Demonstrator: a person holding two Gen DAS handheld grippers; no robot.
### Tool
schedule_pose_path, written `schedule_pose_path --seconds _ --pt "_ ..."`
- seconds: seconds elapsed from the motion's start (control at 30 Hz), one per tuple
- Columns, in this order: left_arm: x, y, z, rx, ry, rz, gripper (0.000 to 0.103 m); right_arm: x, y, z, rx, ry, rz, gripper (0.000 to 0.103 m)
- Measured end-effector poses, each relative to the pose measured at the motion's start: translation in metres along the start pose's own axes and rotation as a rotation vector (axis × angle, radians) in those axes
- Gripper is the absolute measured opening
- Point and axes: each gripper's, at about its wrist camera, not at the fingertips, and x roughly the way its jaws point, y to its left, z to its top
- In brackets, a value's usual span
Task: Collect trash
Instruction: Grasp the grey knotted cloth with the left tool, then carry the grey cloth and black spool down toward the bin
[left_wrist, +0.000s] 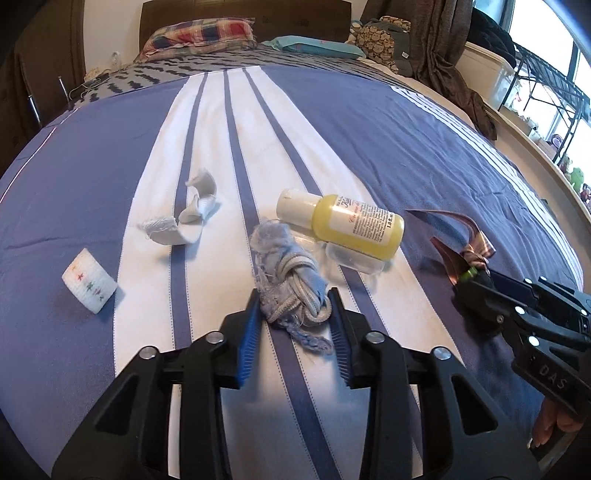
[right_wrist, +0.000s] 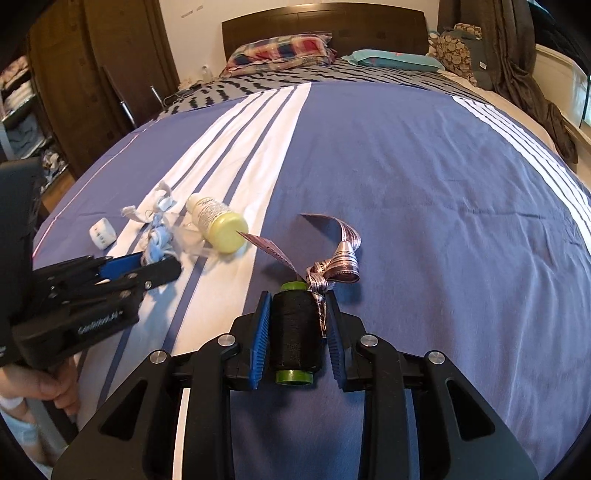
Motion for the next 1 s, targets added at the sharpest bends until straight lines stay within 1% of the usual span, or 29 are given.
schedule_pose_path --seconds 0.17,0.33,0.5,0.6,0.8,1.0 --pt "-0.015 0.006 -0.018 -0.02 -0.003 -0.034 0.024 -0.015 0.006 -0.015 0.005 -0.007 0.028 0.029" --pt "-0.042 0.005 -0.054 -0.013 -0.011 -0.052 0.023 -0.033 0.016 -0.034 0.004 -0.014 0.053 0.029" --pt "-0.075 0.001 -0.095 -0.012 -0.032 -0.064 0.023 -0.051 0.028 -0.061 0.001 -0.016 0.078 0.029" --pt "-0.092 -0.002 -0.115 -0.012 -0.046 -0.075 0.023 -0.063 0.034 -0.08 0.002 -0.014 0.095 0.029" --pt "-0.123 -0.015 -0.152 0.014 -0.068 -0.06 0.023 -0.086 0.045 -0.116 0.006 -0.016 0.121 0.029" --pt "-0.143 -0.025 -0.185 0.019 -0.078 -0.059 0.023 -0.104 0.048 -0.147 0.016 -0.015 0.147 0.029"
